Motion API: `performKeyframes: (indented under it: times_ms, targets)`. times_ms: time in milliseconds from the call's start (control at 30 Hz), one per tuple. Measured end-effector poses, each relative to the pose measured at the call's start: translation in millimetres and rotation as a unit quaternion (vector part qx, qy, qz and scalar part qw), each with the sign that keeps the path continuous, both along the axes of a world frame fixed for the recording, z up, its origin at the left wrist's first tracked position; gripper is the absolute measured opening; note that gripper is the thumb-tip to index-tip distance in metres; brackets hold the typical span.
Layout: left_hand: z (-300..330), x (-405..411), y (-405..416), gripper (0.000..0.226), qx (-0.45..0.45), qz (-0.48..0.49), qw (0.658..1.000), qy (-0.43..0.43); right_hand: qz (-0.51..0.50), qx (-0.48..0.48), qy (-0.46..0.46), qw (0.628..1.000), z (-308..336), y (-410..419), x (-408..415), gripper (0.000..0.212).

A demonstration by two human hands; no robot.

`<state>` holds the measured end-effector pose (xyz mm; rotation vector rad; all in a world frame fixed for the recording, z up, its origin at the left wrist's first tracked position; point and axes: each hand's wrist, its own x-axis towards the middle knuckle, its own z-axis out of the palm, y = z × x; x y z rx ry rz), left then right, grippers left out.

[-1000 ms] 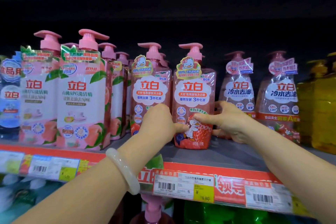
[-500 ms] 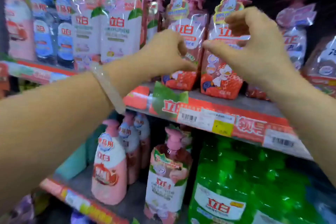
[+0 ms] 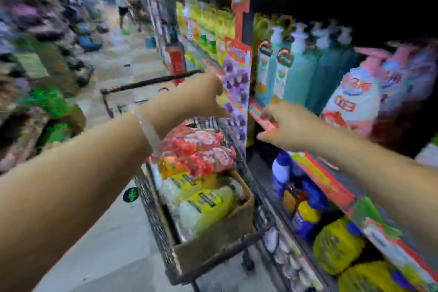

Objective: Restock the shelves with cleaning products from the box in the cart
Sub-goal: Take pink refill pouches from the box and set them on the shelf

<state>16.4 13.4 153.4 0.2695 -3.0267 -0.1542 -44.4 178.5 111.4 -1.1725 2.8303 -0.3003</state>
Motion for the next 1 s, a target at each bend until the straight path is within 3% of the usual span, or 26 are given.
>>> performKeyframes:
  times_ms: [67, 167, 267, 400, 467, 500, 567, 633, 700, 833, 1000]
  targets:
    - [-48.8, 1.5, -40.5, 0.040, 0.029, 0.053, 0.997, -0.054, 0.010, 0.014, -0.080, 0.997, -50.7, -21.7, -2.0, 0.024]
    - [-102.1, 8.5, -84.9, 0.045, 0.088, 0.128, 0.982, -0.111, -0.016, 0.025, -0.184, 0.982, -121.2, -58.5, -7.9, 0.039]
    - [-147.5, -11.2, -113.4, 0.039, 0.110, 0.124, 0.976, -0.141, -0.059, 0.022, -0.269, 0.961, -181.8, -87.9, -15.1, 0.050]
    - [-197.8, -56.7, -127.3, 0.039, 0.141, 0.097, 0.971, -0.167, -0.183, -0.052, -0.378, 0.906, -238.9, -122.8, -39.2, 0.042]
    - [-217.7, -80.5, -126.6, 0.040, 0.144, 0.069, 0.969, -0.188, -0.263, -0.094, -0.422, 0.863, -268.1, -140.0, -56.4, 0.044]
    - [-226.4, -91.1, -126.0, 0.042, 0.140, 0.055, 0.968, -0.202, -0.302, -0.127, -0.438, 0.837, -280.4, -146.5, -64.4, 0.056]
    - [-244.7, -108.5, -126.4, 0.050, 0.137, 0.039, 0.963, -0.229, -0.379, -0.210, -0.515, 0.740, -301.1, -161.3, -75.9, 0.077]
    - [-261.2, -123.0, -128.3, 0.051, 0.141, 0.028, 0.956, -0.254, -0.415, -0.281, -0.607, 0.617, -314.3, -174.0, -84.3, 0.070]
    - [-272.7, -131.6, -128.7, 0.048, 0.107, 0.030, 0.957, -0.269, -0.432, -0.310, -0.648, 0.545, -326.2, -184.2, -89.7, 0.071]
    - [-295.9, -141.0, -127.9, 0.055, -0.036, 0.002, 0.950, -0.309, -0.459, -0.383, -0.628, 0.500, -344.5, -197.6, -103.0, 0.072]
    - [-304.7, -147.2, -129.7, 0.065, -0.014, 0.032, 0.949, -0.312, -0.445, -0.417, -0.636, 0.473, -346.1, -197.5, -112.9, 0.060]
